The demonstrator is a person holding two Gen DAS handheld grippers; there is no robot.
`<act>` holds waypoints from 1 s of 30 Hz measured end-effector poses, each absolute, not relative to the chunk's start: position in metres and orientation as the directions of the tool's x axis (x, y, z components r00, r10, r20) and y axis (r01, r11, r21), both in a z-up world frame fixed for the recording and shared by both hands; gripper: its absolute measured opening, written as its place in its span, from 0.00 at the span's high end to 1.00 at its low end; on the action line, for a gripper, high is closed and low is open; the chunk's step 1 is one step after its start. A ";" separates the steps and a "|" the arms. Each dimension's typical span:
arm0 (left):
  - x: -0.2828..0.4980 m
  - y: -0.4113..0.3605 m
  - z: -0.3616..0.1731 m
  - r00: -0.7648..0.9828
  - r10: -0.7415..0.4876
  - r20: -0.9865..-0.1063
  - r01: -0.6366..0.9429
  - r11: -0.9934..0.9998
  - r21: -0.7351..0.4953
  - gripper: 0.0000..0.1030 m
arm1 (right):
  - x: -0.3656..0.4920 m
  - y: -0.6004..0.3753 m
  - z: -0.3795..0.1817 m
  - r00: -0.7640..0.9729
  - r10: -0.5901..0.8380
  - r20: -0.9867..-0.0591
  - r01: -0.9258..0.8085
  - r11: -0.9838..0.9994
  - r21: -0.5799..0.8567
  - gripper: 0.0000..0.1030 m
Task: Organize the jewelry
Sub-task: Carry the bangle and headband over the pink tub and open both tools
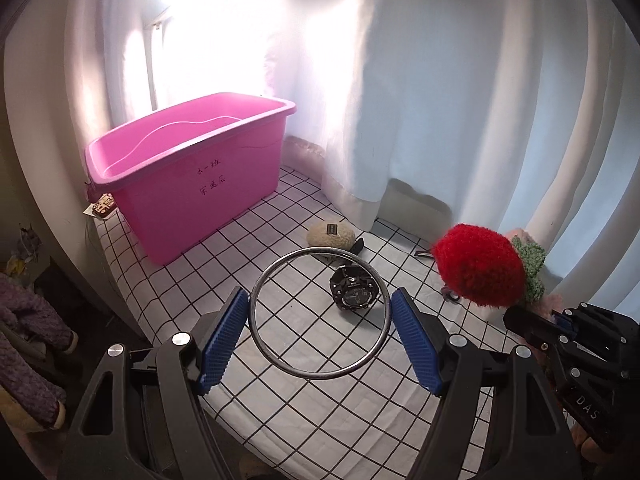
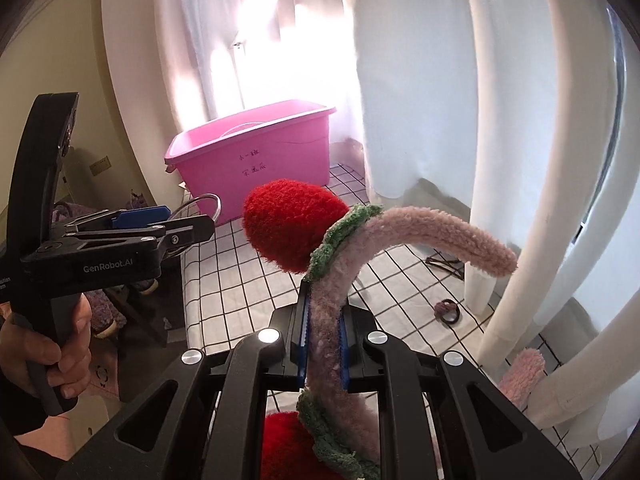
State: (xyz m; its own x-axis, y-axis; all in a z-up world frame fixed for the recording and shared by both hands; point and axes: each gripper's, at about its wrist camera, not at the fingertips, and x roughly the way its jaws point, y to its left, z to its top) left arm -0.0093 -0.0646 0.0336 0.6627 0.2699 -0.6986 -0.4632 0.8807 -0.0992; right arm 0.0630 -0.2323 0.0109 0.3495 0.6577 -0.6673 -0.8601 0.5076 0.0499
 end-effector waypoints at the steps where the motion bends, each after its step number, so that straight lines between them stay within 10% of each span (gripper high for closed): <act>1: -0.012 -0.056 0.039 0.668 0.279 -0.690 -0.469 0.878 -0.098 0.31 | 0.062 -0.222 0.014 0.346 0.663 -0.664 -0.864 0.501 0.051 0.89; 30: 0.036 0.279 0.091 0.712 0.295 -0.638 -0.476 0.870 -0.129 0.31 | 0.120 0.137 0.091 0.382 0.714 -0.587 -0.874 0.486 0.022 0.89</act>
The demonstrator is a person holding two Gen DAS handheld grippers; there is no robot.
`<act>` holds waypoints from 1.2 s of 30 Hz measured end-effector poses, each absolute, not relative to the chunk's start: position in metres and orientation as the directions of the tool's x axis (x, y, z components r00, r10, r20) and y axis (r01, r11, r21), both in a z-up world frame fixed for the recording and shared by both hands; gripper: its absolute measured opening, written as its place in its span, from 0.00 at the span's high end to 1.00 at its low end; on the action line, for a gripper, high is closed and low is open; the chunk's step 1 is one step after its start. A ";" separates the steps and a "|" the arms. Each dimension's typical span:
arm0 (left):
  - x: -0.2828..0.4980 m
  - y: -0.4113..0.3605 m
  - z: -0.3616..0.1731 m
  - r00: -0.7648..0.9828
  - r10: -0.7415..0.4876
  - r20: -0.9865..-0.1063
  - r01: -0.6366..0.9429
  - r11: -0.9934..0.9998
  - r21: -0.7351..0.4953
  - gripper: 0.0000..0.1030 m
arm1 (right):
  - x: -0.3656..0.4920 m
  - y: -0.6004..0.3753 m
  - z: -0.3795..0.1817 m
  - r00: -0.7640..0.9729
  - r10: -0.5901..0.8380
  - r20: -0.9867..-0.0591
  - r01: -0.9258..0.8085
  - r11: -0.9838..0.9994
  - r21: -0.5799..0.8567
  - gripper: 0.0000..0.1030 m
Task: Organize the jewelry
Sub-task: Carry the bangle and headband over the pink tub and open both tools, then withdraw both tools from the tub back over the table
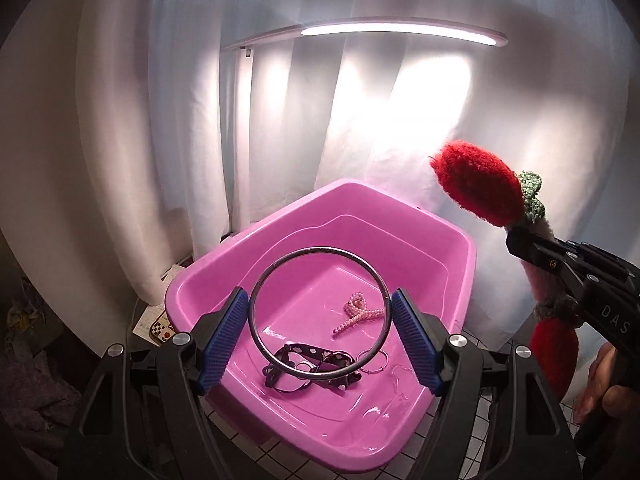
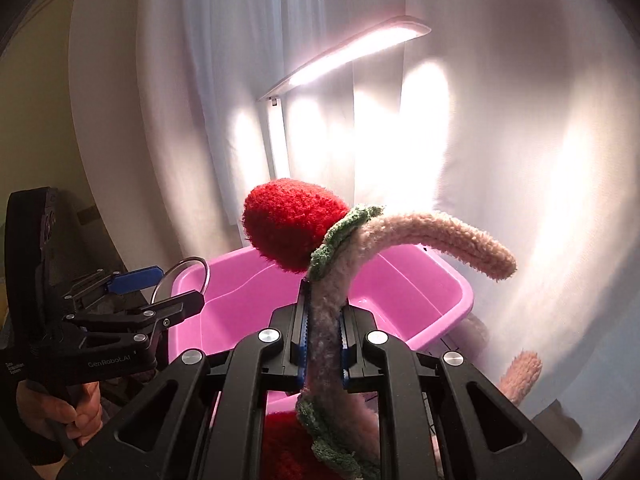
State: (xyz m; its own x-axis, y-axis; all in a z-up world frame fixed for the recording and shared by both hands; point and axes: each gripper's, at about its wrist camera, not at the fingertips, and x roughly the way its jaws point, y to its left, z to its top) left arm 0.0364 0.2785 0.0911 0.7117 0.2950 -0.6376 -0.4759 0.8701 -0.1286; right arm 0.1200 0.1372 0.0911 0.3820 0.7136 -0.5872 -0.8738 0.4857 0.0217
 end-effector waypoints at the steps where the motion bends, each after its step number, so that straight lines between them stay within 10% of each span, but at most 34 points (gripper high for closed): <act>1: 0.038 0.283 0.089 0.706 0.301 -0.641 -0.486 0.864 -0.129 0.31 | 0.127 0.147 0.089 0.369 0.713 -0.597 -0.881 0.473 0.021 0.89; 24: 0.100 0.343 0.012 0.416 0.295 -0.860 -0.680 0.729 -0.079 0.30 | 0.239 0.288 -0.004 0.063 0.457 -0.887 -0.895 0.419 0.151 0.87; 26: 0.102 0.342 0.010 0.404 0.299 -0.865 -0.681 0.730 -0.066 0.30 | 0.243 0.293 -0.008 0.057 0.436 -0.898 -0.894 0.422 0.148 0.76; 28: 0.104 0.341 0.008 0.376 0.300 -0.877 -0.681 0.731 -0.042 0.25 | 0.247 0.298 -0.010 0.056 0.424 -0.904 -0.896 0.421 0.141 0.40; 36: 0.101 0.340 0.006 0.332 0.324 -0.886 -0.692 0.722 0.005 0.12 | 0.260 0.299 -0.016 0.063 0.414 -0.908 -0.887 0.440 0.139 0.37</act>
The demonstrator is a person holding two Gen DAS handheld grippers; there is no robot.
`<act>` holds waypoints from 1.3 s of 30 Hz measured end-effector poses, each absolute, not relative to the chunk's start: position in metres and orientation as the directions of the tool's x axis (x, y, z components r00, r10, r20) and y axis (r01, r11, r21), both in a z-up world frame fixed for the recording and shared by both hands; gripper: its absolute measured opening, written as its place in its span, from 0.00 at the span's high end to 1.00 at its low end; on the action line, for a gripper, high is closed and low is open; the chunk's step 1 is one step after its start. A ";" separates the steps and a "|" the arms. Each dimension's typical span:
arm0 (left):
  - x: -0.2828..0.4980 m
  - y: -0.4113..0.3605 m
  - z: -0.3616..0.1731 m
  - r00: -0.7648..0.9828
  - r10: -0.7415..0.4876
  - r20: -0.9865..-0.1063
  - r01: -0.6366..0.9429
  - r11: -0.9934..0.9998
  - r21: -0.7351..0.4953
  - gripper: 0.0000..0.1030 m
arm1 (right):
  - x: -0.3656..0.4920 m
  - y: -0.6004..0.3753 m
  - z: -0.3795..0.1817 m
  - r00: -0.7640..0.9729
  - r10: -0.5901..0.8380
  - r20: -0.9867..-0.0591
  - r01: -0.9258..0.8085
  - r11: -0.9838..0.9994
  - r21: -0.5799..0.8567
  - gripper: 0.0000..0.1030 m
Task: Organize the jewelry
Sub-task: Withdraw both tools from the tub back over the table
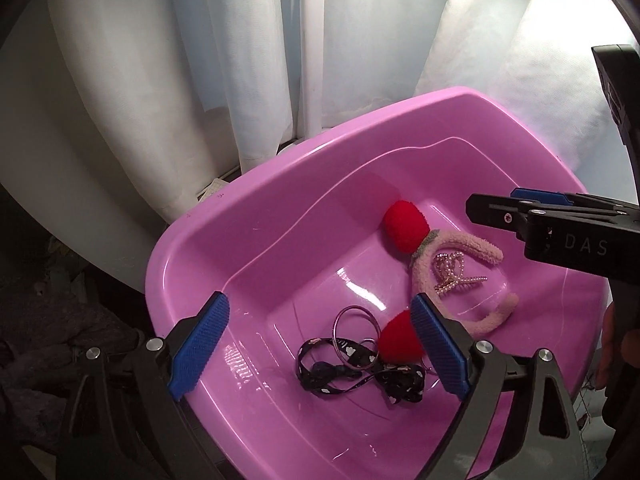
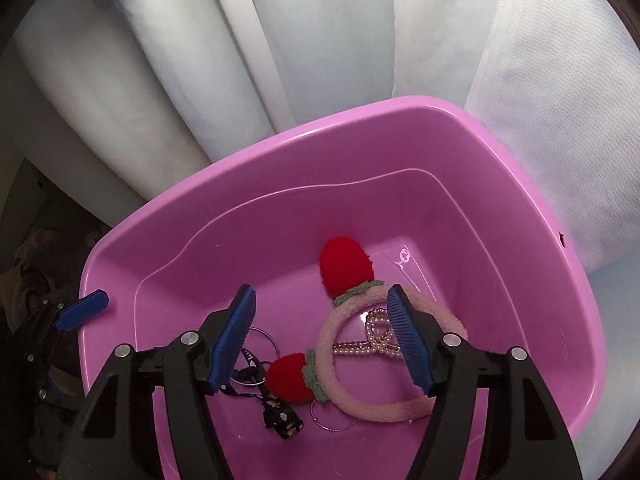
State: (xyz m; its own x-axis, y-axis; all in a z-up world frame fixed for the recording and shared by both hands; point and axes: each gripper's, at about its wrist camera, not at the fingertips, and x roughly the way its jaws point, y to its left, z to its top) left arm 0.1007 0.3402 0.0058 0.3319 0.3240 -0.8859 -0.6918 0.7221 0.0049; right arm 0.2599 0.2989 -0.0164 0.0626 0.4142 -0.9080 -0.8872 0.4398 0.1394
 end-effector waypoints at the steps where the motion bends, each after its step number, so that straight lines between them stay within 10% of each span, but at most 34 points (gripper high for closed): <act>1: 0.100 0.340 0.006 0.331 0.321 -0.887 -0.690 0.724 0.004 0.12 | 0.260 0.296 -0.016 0.059 0.413 -0.909 -0.885 0.442 0.144 0.37; 39: -0.035 0.238 0.086 0.593 0.358 -0.722 -0.504 0.863 0.014 0.06 | 0.089 0.072 0.045 0.398 0.659 -0.638 -0.700 0.668 0.253 0.31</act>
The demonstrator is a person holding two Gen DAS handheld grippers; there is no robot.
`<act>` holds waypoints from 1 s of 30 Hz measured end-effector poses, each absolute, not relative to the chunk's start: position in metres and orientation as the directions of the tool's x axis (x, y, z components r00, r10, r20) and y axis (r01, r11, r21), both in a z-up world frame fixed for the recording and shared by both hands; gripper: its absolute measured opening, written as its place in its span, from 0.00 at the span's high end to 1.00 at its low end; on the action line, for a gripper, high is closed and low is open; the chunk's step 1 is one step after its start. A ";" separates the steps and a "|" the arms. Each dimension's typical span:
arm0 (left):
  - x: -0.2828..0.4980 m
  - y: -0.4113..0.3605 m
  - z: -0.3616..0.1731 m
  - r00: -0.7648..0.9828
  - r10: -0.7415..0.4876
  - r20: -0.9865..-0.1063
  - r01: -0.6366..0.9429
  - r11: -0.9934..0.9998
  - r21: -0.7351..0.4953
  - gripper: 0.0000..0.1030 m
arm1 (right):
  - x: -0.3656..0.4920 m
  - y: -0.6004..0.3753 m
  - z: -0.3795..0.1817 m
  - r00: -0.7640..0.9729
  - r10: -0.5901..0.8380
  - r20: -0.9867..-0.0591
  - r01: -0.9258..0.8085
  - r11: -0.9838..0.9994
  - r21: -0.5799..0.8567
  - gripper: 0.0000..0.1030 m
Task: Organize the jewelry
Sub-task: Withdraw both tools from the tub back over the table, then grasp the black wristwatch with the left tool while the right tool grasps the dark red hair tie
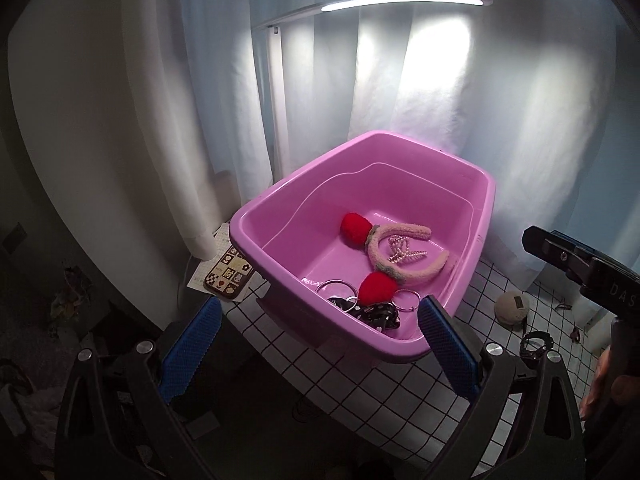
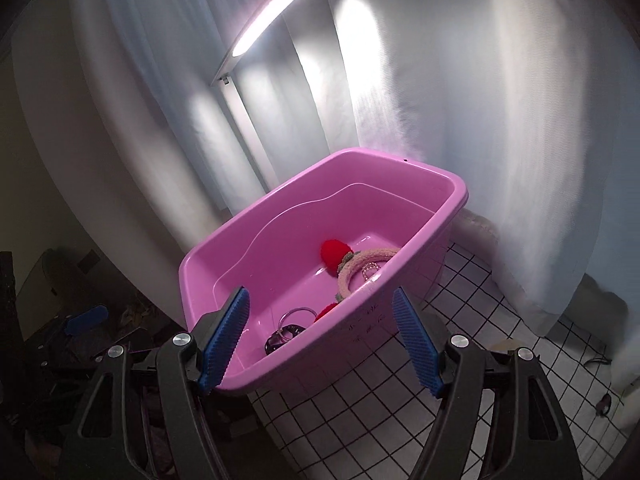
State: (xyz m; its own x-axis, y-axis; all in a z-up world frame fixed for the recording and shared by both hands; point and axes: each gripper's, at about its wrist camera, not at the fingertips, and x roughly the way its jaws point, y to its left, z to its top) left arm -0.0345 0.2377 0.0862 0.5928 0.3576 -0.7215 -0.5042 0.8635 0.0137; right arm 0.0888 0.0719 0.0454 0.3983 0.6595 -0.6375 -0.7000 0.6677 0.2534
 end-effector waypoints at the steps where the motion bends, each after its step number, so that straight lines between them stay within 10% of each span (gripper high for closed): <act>1: -0.036 0.231 0.087 0.607 0.344 -0.716 -0.486 0.874 0.007 0.06 | 0.083 0.059 0.044 0.411 0.653 -0.636 -0.687 0.681 0.254 0.31; 19: -0.010 0.069 0.052 0.697 0.004 -0.718 -0.104 0.990 -0.096 0.06 | 0.030 -0.191 0.010 0.649 0.325 -0.688 -0.295 0.941 0.167 0.31; 30: 0.028 -0.013 0.003 0.637 0.016 -0.771 -0.116 0.990 -0.075 0.06 | 0.062 -0.272 -0.021 0.602 0.282 -0.747 -0.288 0.949 0.125 0.31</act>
